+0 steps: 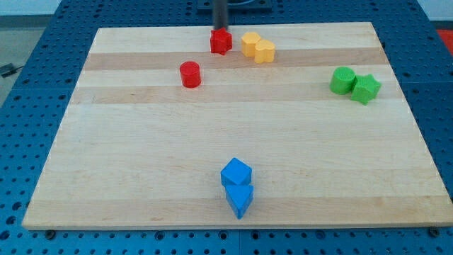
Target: Move the red star close to the left side of the yellow hexagon
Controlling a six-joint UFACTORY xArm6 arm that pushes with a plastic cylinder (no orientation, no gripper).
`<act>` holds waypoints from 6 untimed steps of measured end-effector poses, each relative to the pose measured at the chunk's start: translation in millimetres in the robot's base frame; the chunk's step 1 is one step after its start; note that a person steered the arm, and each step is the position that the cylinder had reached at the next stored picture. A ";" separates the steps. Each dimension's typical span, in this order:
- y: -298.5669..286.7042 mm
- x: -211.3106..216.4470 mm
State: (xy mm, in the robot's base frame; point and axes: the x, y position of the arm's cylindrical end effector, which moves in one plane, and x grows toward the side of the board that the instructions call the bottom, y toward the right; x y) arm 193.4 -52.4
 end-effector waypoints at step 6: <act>10.4 50.8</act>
State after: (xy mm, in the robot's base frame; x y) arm 244.2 -41.9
